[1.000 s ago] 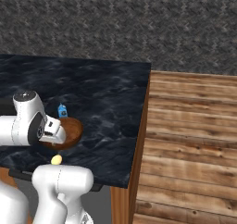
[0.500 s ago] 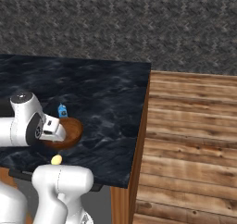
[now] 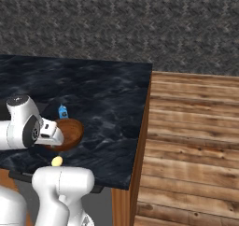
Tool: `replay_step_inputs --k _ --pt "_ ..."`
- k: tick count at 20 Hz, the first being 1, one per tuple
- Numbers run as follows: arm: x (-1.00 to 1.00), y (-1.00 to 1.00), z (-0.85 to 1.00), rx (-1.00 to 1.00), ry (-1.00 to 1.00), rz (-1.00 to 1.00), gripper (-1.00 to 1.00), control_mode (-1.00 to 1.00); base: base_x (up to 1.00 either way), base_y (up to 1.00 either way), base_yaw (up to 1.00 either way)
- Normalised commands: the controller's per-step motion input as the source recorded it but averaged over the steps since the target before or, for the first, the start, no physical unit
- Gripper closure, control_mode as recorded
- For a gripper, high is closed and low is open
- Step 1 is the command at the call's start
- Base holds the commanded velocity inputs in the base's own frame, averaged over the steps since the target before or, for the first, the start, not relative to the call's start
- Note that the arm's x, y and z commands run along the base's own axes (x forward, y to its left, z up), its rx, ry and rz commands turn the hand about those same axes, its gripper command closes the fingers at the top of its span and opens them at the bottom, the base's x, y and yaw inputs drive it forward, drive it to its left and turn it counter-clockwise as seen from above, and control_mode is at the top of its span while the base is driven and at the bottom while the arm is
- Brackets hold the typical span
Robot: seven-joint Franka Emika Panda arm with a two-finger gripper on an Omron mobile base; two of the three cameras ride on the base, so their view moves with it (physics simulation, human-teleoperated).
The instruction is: Gather the eggs and milk located in the vicinity of the sink area and place them right next to the bowl.
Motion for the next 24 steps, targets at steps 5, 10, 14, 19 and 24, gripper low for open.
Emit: replay_step_inputs --k 5,10,14,19,24 --pt "-0.07 -0.05 -0.44 0.0 -0.04 0.0 -1.0 -1.0 0.0 0.0 0.0" --pt "0.0 -0.06 -0.45 0.0 -0.07 0.0 -1.0 -1.0 0.0 0.0 0.0" --pt "0.0 -0.06 -0.45 0.0 -0.09 0.0 -1.0 -1.0 0.0 0.0 0.0" --pt "0.0 -0.06 -0.42 0.0 -0.09 0.0 -1.0 -1.0 0.0 0.0 0.0" --pt "0.0 -0.04 -0.38 0.0 -0.1 0.0 -1.0 -1.0 0.0 0.0 0.0"
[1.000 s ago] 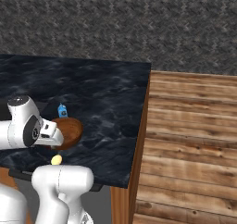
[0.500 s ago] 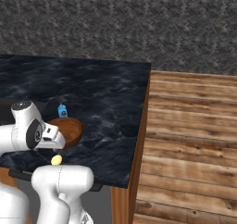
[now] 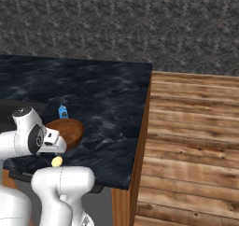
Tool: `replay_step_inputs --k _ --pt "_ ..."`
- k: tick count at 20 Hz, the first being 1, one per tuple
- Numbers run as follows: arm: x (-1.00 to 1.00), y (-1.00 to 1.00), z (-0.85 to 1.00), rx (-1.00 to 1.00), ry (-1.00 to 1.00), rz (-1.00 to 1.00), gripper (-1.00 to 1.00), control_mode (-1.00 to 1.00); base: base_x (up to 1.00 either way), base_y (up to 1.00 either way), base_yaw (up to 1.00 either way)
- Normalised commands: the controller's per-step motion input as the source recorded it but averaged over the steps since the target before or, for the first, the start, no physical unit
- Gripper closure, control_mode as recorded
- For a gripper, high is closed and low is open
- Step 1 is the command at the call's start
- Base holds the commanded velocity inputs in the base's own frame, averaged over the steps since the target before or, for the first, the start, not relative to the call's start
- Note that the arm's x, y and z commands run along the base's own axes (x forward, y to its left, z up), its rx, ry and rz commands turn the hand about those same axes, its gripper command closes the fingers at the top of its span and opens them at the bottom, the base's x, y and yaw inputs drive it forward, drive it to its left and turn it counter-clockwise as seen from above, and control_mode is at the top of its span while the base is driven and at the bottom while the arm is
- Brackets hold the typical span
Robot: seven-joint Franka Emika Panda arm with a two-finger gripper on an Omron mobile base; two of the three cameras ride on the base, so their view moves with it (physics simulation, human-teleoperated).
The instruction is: Gather the eggs and milk located in the vicinity of the sink area and place them right next to the bowl.
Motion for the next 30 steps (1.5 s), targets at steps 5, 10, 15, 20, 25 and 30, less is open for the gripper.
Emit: replay_step_inputs --k 5,10,15,20,25,30 --pt "0.0 -0.03 -0.37 0.0 -0.09 0.01 -1.0 -1.0 0.0 0.0 0.0" --pt "0.0 -0.07 -0.35 0.0 -0.07 0.01 -1.0 -1.0 0.0 0.0 0.0" --pt "0.0 -0.11 -0.32 0.0 -0.06 0.01 -1.0 -1.0 0.0 0.0 0.0" --pt "0.0 -0.02 -0.25 0.0 -0.05 0.02 -1.0 -1.0 0.0 0.0 0.0" --pt "0.0 -0.11 -0.29 0.0 -0.05 0.02 -1.0 -1.0 0.0 0.0 0.0" --pt "0.0 -0.29 -0.33 0.0 -0.07 0.01 -1.0 -1.0 0.0 0.0 0.0"
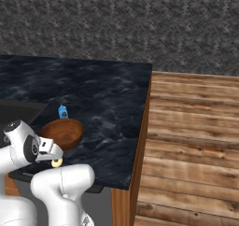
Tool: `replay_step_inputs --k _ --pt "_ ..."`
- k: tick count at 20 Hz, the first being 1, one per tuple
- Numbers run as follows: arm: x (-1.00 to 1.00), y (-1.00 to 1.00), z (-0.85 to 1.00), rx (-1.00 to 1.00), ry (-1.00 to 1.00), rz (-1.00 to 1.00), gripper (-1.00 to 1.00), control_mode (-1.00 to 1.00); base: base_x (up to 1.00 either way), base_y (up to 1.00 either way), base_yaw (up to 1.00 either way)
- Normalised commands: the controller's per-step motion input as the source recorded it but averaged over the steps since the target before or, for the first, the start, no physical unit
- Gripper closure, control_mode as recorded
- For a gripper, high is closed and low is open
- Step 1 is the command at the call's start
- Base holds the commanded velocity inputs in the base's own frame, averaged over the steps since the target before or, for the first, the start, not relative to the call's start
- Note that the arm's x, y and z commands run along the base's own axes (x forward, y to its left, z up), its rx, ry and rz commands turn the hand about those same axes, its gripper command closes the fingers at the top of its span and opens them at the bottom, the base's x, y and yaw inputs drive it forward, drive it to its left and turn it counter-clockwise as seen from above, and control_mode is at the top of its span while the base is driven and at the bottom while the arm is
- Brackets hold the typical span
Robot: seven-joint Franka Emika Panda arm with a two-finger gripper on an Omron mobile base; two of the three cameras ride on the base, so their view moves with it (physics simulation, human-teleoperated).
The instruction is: Gather the eggs and milk located in the vicinity of the sink area and place them right next to the bowl.
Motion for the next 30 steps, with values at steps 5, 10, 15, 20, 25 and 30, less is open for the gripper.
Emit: replay_step_inputs --k 5,10,15,20,25,30 --pt "0.0 -0.41 -0.33 0.0 -0.07 0.0 -1.0 -1.0 0.0 0.0 0.0" --pt "0.13 -0.39 -0.29 0.01 -0.06 0.0 -1.0 -1.0 0.0 0.0 0.0" --pt "0.26 -0.28 -0.28 0.02 -0.07 0.01 -1.0 -1.0 0.0 0.0 0.0" --pt "0.12 -0.36 -0.38 0.03 -0.03 0.01 -1.0 -1.0 0.0 0.0 0.0" --pt "0.1 -0.44 -0.42 0.02 -0.03 0.0 -1.0 -1.0 0.0 0.0 0.0" --pt "0.11 -0.4 -0.4 0.02 -0.04 0.0 -1.0 -1.0 0.0 0.0 0.0"
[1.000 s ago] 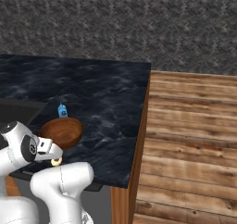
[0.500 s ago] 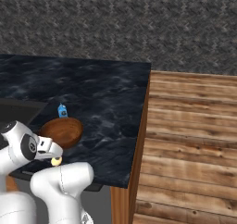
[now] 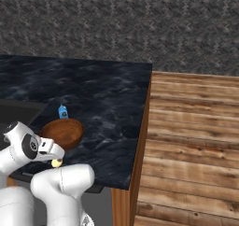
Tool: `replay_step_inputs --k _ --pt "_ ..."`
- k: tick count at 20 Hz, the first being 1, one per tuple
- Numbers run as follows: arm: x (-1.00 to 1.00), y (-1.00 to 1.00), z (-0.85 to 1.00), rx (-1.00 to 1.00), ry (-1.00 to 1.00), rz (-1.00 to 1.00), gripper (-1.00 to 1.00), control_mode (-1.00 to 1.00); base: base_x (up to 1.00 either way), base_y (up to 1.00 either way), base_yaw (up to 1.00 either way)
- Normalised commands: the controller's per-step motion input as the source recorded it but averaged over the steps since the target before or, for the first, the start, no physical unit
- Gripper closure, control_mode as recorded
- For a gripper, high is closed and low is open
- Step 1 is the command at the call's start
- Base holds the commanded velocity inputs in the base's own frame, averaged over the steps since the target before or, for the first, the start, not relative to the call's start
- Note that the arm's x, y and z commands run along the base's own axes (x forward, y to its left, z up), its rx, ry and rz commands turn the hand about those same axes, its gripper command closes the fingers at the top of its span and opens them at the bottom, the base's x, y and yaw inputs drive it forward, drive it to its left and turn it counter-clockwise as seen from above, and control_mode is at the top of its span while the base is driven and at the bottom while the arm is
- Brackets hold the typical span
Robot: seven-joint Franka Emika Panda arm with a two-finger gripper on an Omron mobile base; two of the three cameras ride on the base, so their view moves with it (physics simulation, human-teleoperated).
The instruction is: Gather the eggs and milk located in the vicinity of the sink area and place them right next to the bowl.
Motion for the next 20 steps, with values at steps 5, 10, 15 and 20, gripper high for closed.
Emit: replay_step_inputs --k 5,10,15,20 --pt "0.06 -0.38 -0.43 0.03 -0.04 0.01 -1.0 -1.0 0.0 0.0 0.0" --pt "0.06 -0.35 -0.44 0.04 -0.05 0.01 -1.0 -1.0 0.0 0.0 0.0" --pt "0.07 -0.38 -0.43 0.04 -0.05 0.01 -1.0 -1.0 0.0 0.0 0.0" --pt "0.01 -0.45 -0.46 0.05 -0.05 0.0 -1.0 -1.0 0.0 0.0 0.0"
